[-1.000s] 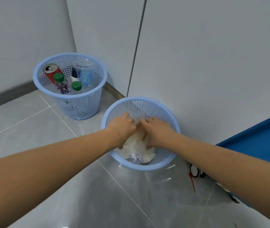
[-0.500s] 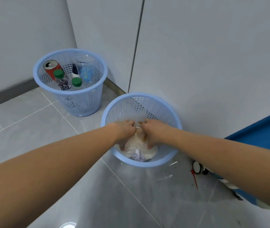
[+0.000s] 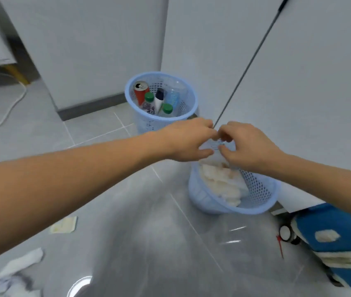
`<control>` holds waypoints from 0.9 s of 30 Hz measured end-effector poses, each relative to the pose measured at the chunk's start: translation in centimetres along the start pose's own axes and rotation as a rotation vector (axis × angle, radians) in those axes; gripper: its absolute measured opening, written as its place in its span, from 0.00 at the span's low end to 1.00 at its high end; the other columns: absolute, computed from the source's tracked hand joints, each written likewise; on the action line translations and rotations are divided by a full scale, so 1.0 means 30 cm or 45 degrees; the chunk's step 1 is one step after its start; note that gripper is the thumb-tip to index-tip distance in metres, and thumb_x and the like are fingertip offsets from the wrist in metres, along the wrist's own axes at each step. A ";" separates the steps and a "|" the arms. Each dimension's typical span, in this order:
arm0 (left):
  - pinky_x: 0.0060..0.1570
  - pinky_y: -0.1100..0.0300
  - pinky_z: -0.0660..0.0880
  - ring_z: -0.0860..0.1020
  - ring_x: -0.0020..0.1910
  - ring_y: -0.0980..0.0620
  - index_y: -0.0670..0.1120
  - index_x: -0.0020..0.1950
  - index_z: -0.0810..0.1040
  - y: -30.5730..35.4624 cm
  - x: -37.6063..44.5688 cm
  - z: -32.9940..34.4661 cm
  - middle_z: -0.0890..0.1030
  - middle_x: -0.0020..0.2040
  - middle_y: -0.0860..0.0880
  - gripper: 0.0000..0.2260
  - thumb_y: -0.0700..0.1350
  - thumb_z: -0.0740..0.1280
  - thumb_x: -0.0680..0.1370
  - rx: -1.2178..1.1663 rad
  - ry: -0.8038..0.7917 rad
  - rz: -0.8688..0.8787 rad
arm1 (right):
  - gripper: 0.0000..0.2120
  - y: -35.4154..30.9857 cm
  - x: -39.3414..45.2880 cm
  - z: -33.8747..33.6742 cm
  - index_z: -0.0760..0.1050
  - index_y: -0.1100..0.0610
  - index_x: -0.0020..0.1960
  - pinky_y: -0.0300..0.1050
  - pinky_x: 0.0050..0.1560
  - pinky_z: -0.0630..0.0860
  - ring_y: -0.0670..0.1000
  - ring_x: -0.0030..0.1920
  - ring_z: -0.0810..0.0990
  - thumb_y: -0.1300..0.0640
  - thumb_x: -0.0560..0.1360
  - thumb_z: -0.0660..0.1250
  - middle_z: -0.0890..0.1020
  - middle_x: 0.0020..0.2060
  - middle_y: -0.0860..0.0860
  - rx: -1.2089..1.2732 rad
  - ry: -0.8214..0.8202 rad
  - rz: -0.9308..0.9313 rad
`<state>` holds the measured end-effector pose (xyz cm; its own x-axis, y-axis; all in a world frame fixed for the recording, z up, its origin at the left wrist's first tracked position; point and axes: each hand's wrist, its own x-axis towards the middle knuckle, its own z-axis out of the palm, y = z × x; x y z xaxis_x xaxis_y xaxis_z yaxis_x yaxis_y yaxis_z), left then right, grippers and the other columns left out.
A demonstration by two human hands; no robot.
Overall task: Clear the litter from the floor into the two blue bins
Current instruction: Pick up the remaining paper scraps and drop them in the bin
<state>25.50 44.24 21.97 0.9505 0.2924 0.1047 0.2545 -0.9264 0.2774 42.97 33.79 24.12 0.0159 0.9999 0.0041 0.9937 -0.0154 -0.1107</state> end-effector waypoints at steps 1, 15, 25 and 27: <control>0.54 0.47 0.75 0.73 0.59 0.50 0.51 0.68 0.75 -0.050 -0.072 -0.044 0.75 0.59 0.50 0.18 0.56 0.64 0.80 0.004 0.069 -0.031 | 0.11 -0.072 0.034 -0.010 0.76 0.52 0.51 0.51 0.46 0.75 0.55 0.46 0.79 0.50 0.71 0.63 0.78 0.44 0.49 0.024 0.078 -0.059; 0.47 0.56 0.73 0.77 0.51 0.53 0.51 0.60 0.78 -0.414 -1.624 0.048 0.79 0.52 0.52 0.15 0.57 0.63 0.80 -0.007 0.300 -1.125 | 0.15 -1.127 0.292 0.600 0.72 0.47 0.59 0.54 0.52 0.78 0.52 0.50 0.78 0.50 0.74 0.68 0.73 0.53 0.46 0.224 -0.392 -0.727; 0.54 0.50 0.77 0.73 0.60 0.52 0.57 0.72 0.69 -0.087 -2.035 0.436 0.71 0.60 0.55 0.32 0.70 0.58 0.72 -0.223 -0.037 -1.551 | 0.24 -1.274 0.162 0.968 0.67 0.45 0.66 0.52 0.51 0.76 0.56 0.58 0.66 0.54 0.72 0.69 0.66 0.59 0.50 -0.069 -0.792 -0.693; 0.54 0.50 0.77 0.71 0.62 0.52 0.61 0.75 0.65 -0.062 -2.065 0.476 0.68 0.63 0.55 0.31 0.67 0.63 0.73 -0.241 0.011 -1.536 | 0.19 -1.276 0.148 0.994 0.69 0.48 0.62 0.50 0.50 0.75 0.55 0.55 0.67 0.58 0.73 0.68 0.67 0.56 0.50 -0.018 -0.756 -0.696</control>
<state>-31.31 24.48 1.34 0.1208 0.9430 -0.3101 0.9419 -0.0103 0.3357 1.69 38.99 -1.28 -0.5306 0.7020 -0.4751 0.8452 0.4809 -0.2332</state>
